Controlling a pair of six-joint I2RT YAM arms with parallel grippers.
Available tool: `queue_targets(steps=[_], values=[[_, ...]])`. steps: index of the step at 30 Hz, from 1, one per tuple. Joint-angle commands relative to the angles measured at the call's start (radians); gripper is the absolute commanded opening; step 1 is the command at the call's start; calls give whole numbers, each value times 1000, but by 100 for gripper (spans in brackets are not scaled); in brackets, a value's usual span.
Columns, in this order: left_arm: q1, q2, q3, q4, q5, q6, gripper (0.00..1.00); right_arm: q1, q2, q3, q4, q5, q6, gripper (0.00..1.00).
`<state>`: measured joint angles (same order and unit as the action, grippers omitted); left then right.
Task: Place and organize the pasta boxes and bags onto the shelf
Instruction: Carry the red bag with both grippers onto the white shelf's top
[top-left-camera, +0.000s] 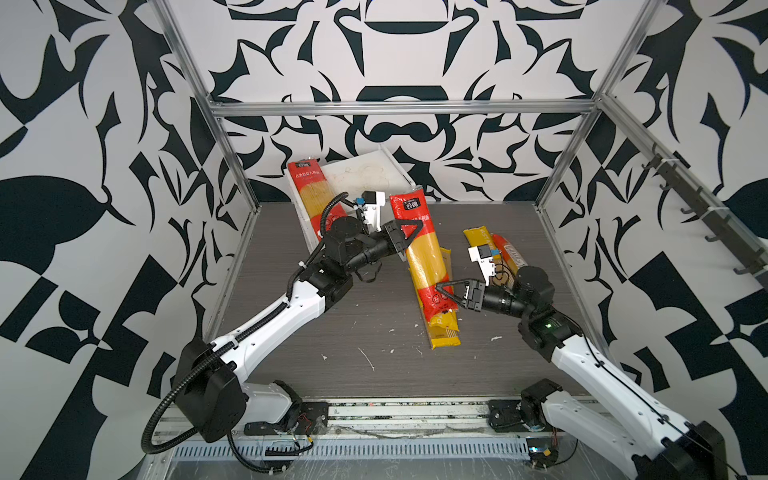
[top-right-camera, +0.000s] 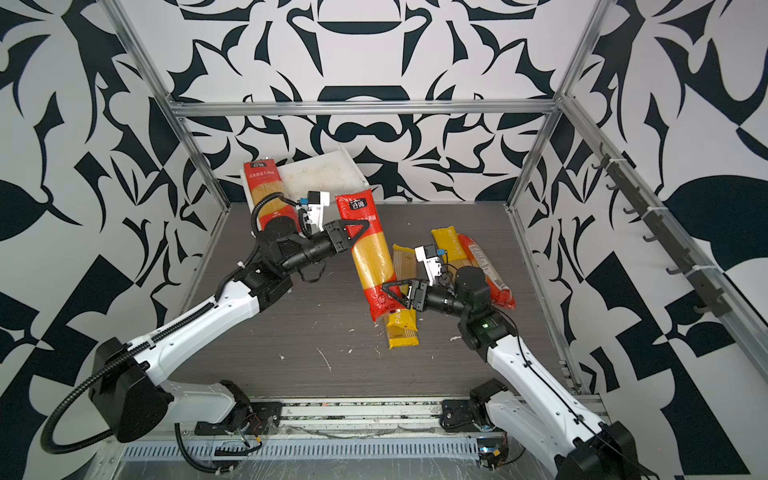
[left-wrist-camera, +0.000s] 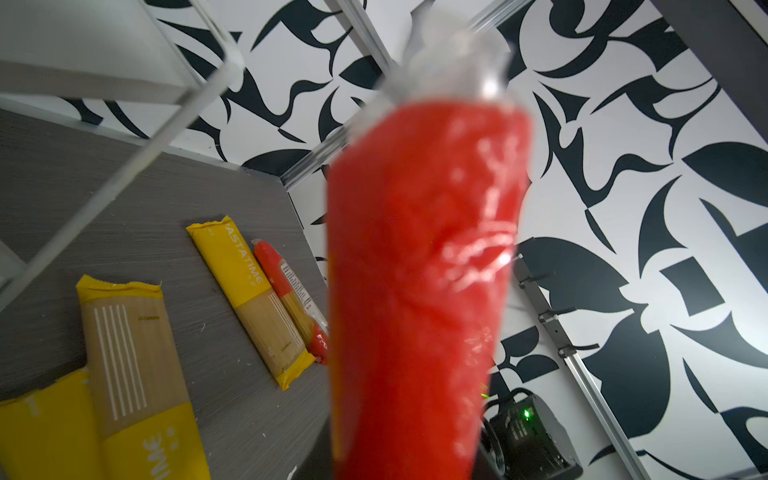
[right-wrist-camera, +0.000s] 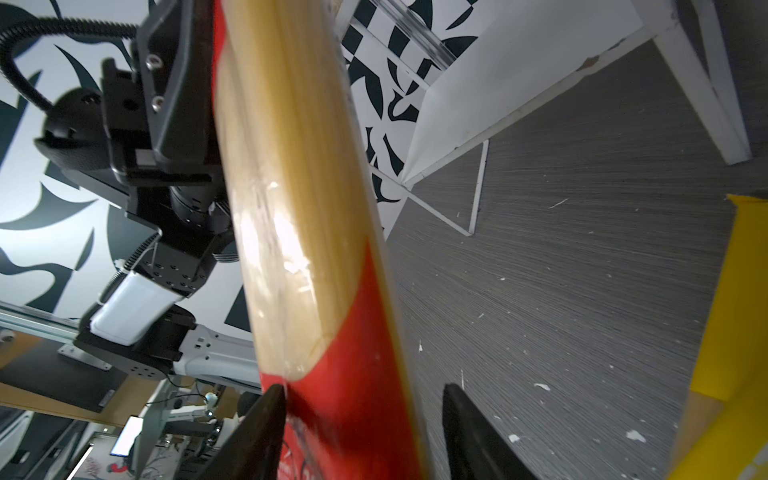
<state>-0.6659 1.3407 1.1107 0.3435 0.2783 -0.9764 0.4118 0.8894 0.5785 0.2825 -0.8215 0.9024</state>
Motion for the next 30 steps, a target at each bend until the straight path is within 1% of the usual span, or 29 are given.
queue_targets(steps=[1, 4, 7, 13, 18, 20, 24, 26, 28, 30], values=[[24, -58, 72, 178, -34, -50, 17, 0, 22, -8, 254, -25, 138, 59], [36, -58, 72, 194, -57, -63, 18, 6, 72, -10, 396, -20, 220, 57], [53, -58, 66, 210, -87, -77, 18, 11, 110, -9, 495, -1, 277, 54], [75, -58, 72, 244, -90, -115, 20, 19, 146, 2, 554, 32, 311, 44], [122, -58, 90, 264, -67, -159, 22, 18, 171, -6, 611, 48, 337, 36], [127, -58, 103, 259, -52, -162, 26, 19, 186, 5, 649, 57, 359, 31], [133, -58, 115, 226, -48, -156, 40, 24, 226, 58, 687, 84, 390, 22], [135, -58, 116, 217, -51, -153, 45, 28, 243, 85, 691, 103, 397, 18], [139, -58, 121, 203, -51, -146, 49, 34, 268, 120, 693, 121, 404, 13], [140, -58, 124, 189, -56, -138, 50, 39, 297, 158, 704, 136, 417, 9]])
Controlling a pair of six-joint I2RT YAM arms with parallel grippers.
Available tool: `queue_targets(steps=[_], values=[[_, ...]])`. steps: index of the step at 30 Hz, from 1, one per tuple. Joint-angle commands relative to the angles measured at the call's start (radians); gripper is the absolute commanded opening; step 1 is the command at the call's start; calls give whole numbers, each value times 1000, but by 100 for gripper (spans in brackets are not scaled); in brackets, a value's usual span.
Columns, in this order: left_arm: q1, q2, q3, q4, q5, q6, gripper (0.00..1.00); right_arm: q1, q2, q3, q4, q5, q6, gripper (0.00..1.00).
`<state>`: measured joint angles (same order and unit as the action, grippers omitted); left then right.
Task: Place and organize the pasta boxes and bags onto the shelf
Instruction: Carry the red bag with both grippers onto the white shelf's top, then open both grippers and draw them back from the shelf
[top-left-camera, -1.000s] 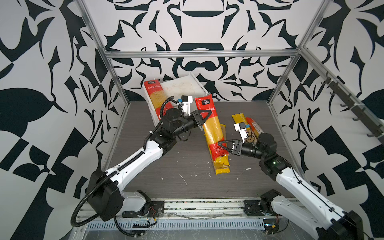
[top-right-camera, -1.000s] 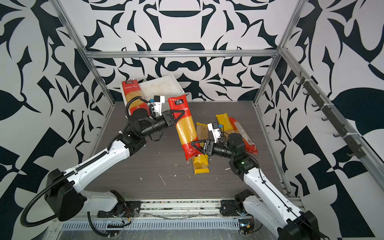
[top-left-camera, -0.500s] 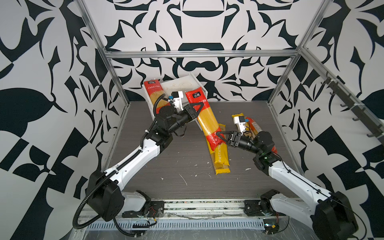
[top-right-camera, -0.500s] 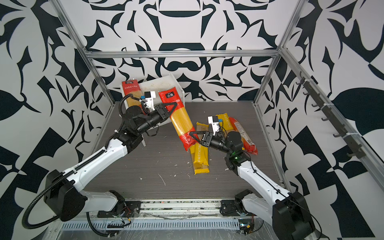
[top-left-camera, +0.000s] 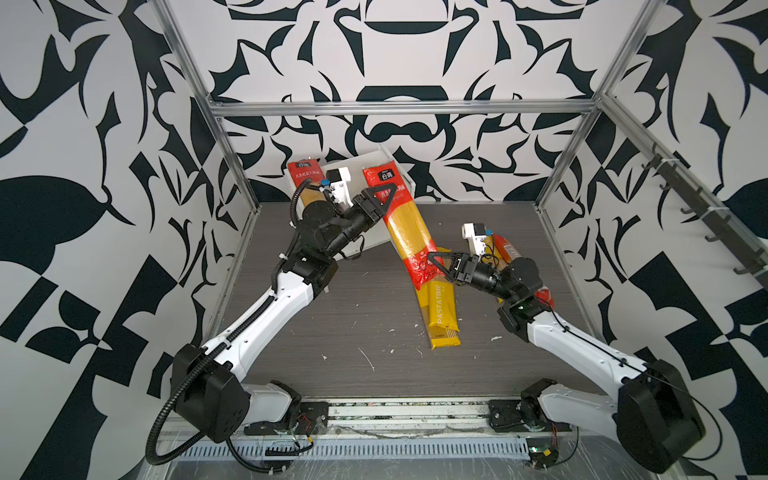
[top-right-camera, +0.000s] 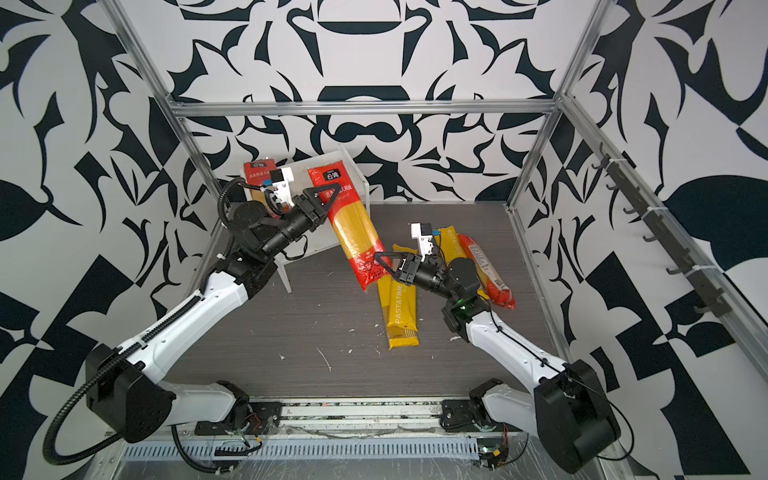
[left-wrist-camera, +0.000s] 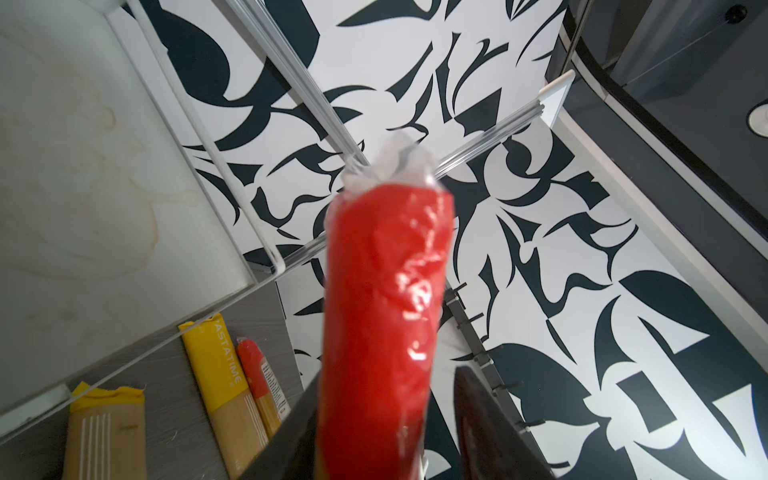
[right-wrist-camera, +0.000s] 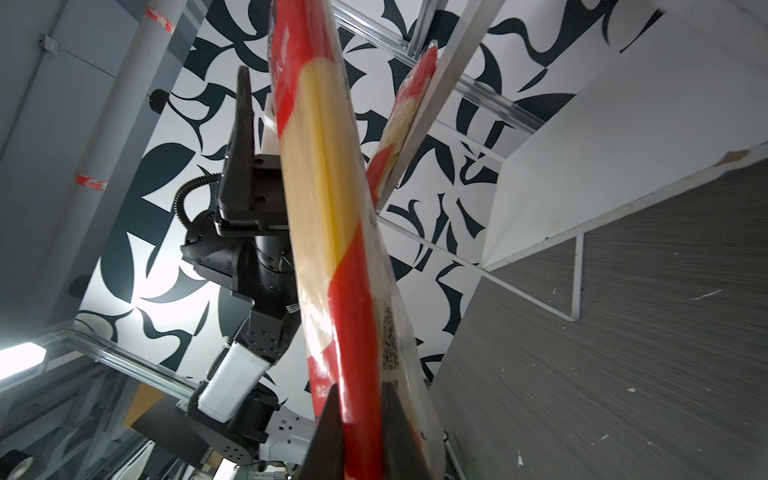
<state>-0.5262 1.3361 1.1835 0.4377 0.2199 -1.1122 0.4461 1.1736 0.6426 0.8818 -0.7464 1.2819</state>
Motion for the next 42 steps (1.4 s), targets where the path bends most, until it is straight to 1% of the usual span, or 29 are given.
queue_targets(steps=[1, 3, 7, 10, 17, 24, 29, 35, 39, 42], values=[[2, -54, 52, 91, 1, 0, 51, 6, 26, 114, 116, 67, 48, 7], [2, -54, 53, 83, 1, -1, 55, 8, 55, 144, 134, 79, 70, 4], [3, -90, 54, 49, 5, 7, 67, 9, 116, 225, 164, 97, 118, 0], [2, -97, 55, -2, 10, 21, 71, 9, 162, 314, 136, 109, 133, 0], [-1, -138, 1, -93, -12, 47, 75, 9, 273, 479, 80, 152, 173, 0], [-49, -171, -39, -156, -29, 105, 77, 11, 358, 611, 27, 194, 203, 0], [-114, -204, -83, -211, -86, 179, 77, 15, 383, 660, -50, 219, 198, 0], [-246, -250, -141, -302, -212, 339, 76, 34, 407, 682, -105, 227, 190, 0], [-348, -279, -225, -344, -315, 455, 76, 65, 420, 708, -137, 238, 181, 0], [-402, -303, -315, -320, -374, 486, 75, 88, 421, 728, -170, 253, 164, 0]])
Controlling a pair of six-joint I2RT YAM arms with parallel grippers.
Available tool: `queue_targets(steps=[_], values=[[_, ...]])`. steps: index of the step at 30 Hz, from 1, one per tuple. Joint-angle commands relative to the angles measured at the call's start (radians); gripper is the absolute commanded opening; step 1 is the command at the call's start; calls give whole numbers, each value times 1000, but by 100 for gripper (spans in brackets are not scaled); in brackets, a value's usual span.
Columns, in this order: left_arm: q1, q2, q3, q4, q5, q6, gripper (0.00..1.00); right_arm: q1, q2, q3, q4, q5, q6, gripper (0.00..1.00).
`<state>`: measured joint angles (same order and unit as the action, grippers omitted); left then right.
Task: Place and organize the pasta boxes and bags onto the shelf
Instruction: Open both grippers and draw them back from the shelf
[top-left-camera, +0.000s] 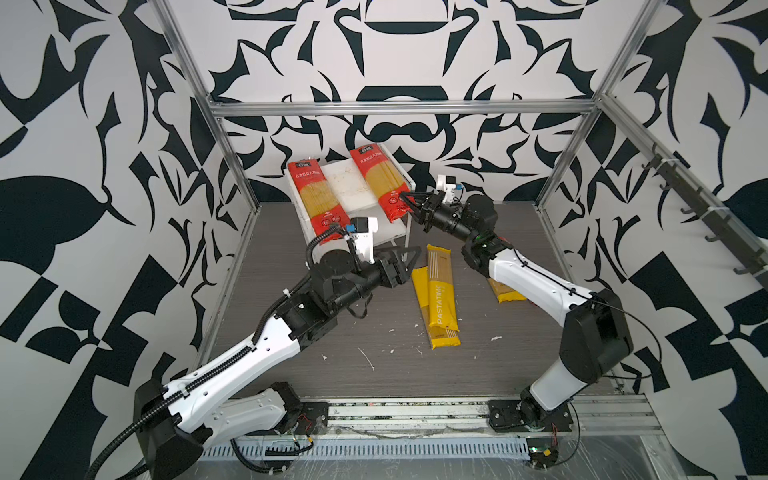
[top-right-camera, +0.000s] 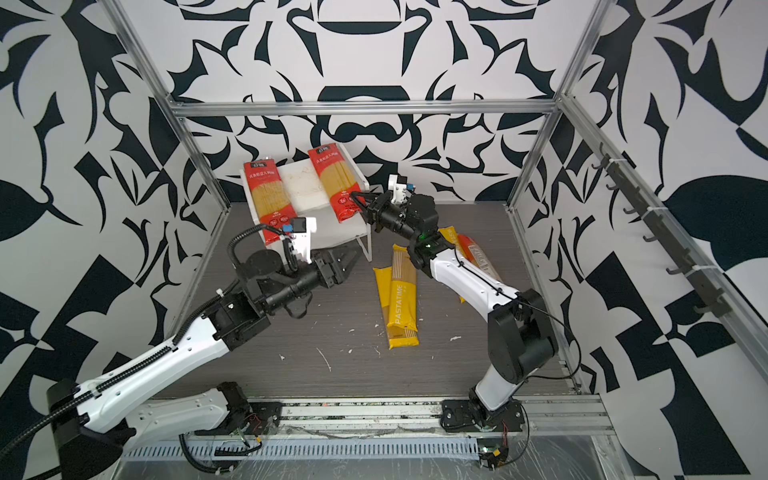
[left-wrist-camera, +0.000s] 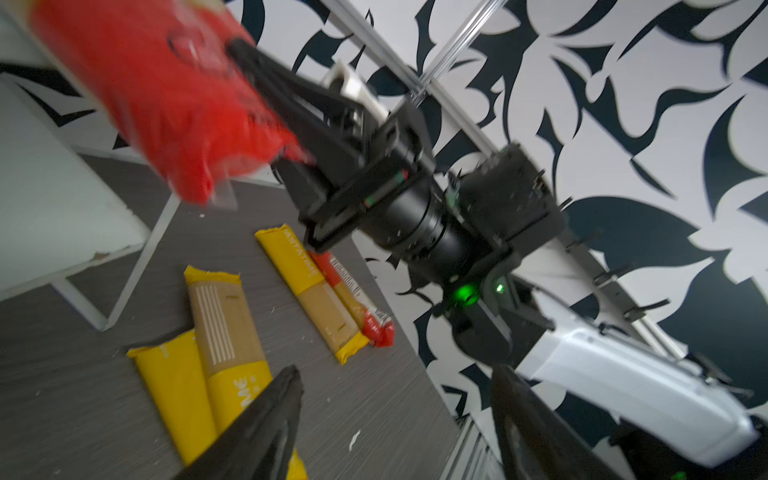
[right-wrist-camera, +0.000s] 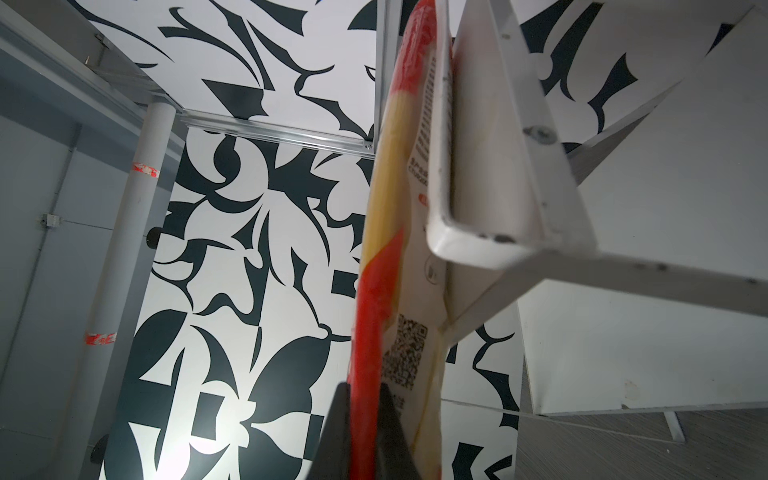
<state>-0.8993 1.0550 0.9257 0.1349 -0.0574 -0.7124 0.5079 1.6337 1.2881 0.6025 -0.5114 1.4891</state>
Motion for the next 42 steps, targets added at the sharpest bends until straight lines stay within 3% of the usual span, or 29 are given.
queue_targets(steps=[1, 7, 11, 24, 26, 28, 31, 36, 42], values=[[-38, -30, -87, -5, -113, 89, 75, 37, -37, 90, 99, 25, -51, 0], [-127, -56, -279, 159, -222, 209, 75, 113, 17, 157, 57, 43, -69, 0], [-132, -26, -337, 182, -246, 218, 74, 153, 54, 189, 53, 56, -70, 0], [-131, 13, -364, 221, -251, 237, 74, 195, 72, 204, 13, 100, -76, 1], [-132, 14, -364, 221, -251, 237, 74, 197, 72, 202, 13, 92, -74, 16], [-132, 14, -364, 221, -257, 237, 74, 196, 63, 178, 24, 85, -68, 41], [-132, 14, -363, 229, -259, 237, 74, 190, 35, 138, 24, 84, -69, 59], [-132, 34, -347, 248, -248, 240, 74, 168, -7, 94, -12, 49, -77, 71], [-132, 101, -324, 303, -228, 251, 74, 95, -127, -59, -114, 15, -125, 73]])
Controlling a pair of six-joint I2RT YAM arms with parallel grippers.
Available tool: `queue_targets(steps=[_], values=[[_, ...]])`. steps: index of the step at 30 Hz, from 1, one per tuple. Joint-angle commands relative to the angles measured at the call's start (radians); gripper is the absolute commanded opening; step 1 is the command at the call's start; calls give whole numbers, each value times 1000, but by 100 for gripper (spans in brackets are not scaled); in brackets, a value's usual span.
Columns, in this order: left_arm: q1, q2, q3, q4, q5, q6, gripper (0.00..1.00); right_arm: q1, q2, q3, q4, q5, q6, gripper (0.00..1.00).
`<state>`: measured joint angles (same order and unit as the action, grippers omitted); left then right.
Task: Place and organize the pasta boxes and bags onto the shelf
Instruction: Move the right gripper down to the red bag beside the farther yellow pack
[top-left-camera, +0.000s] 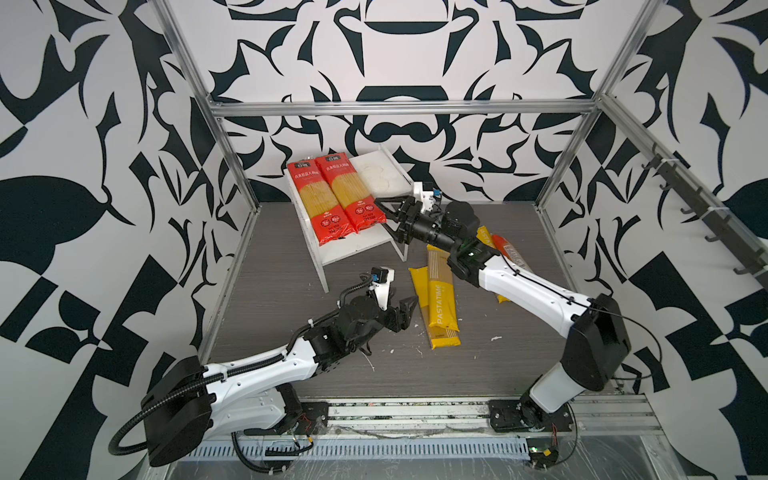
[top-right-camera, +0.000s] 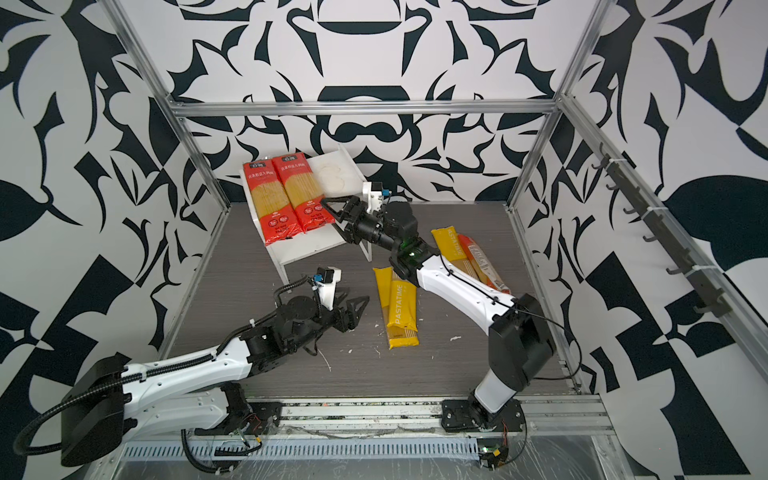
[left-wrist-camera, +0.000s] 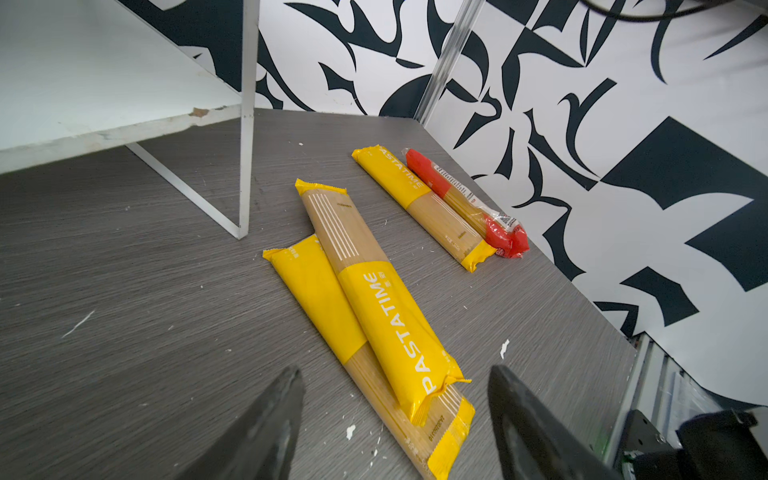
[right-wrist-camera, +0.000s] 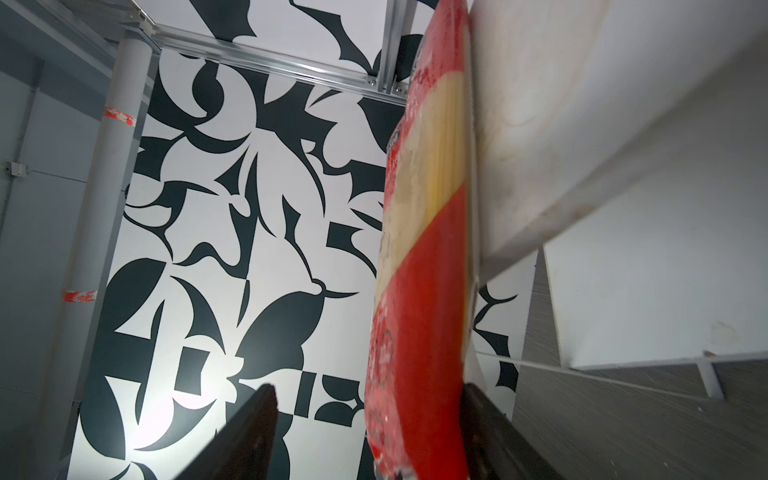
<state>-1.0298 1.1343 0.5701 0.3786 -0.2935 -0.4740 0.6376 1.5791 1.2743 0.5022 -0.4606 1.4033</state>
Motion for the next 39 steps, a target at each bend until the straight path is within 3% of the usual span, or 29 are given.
queue_targets(steps=[1, 5, 11, 17, 19, 24, 27, 31, 35, 39], values=[[-1, 37, 41, 70, 10, 14, 74, -55, -93, -78, -19, -47, -42, 73], [-1, 110, 89, 88, 31, 36, 74, -150, -186, -173, -129, -93, -124, 72], [-3, 264, 163, 137, 14, 44, 74, -366, -301, -233, -554, -91, -477, 65], [-4, 422, 262, 175, 3, 49, 75, -555, -263, -202, -895, 182, -828, 62], [-5, 469, 302, 169, 16, 46, 75, -592, -220, -167, -955, 361, -905, 66], [-9, 540, 357, 168, 44, 10, 75, -601, -91, -63, -1067, 781, -1039, 74], [-9, 557, 353, 187, 59, -30, 75, -599, -26, -32, -1091, 900, -1111, 76], [-10, 577, 338, 232, 76, -67, 75, -599, 92, 18, -1132, 963, -1176, 77], [-10, 579, 341, 235, 98, -78, 75, -596, 186, 66, -1150, 908, -1224, 77], [-10, 573, 335, 233, 99, -80, 75, -592, 267, 107, -1142, 936, -1261, 77]])
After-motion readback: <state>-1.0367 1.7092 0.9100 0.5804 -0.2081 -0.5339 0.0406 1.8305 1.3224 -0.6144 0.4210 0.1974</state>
